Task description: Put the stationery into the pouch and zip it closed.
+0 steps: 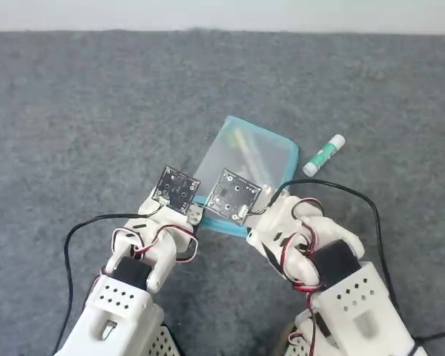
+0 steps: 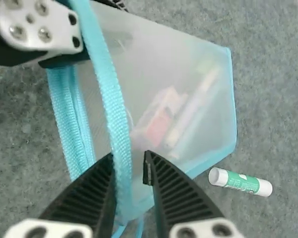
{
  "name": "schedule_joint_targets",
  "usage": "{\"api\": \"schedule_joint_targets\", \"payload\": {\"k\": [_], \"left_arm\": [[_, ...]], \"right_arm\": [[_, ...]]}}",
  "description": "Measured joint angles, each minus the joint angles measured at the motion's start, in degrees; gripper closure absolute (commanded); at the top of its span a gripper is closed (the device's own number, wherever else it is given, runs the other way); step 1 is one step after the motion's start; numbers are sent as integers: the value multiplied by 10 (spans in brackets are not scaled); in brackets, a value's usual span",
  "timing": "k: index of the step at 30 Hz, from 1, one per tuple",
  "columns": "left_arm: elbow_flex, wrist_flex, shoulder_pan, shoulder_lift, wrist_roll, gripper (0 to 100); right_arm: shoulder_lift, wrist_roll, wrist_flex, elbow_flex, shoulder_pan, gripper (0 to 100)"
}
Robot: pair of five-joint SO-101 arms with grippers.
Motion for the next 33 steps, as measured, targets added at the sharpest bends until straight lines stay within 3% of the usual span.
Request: {"api": "schedule_joint_targets", "payload": {"k": [5,9,11,14,17,22,26,28,33], "left_arm": [[-3,0,-31,-1,12,989],[-19,0,-93,-5,70,989],[-19,7,-92,-5,71,989],[-10,33,-29,-4,23,989],[-8,40,8,0,9,989],[-18,46,-73,1,51,989],[-15,63,-4,1,-17,989],[-15,64,2,1,-14,989],[-27,70,-87,-1,28,989]], "right_arm": [[-1,-30,-28,-1,33,983],[3,-72,-55,-2,49,864],[21,-77,-55,-3,50,799],[61,-76,-50,-2,64,744],[91,-75,-29,-2,93,762],[115,-96,2,-7,135,817],[123,-117,3,15,156,831],[126,-118,4,33,164,831],[126,-117,-33,74,178,832]]}}
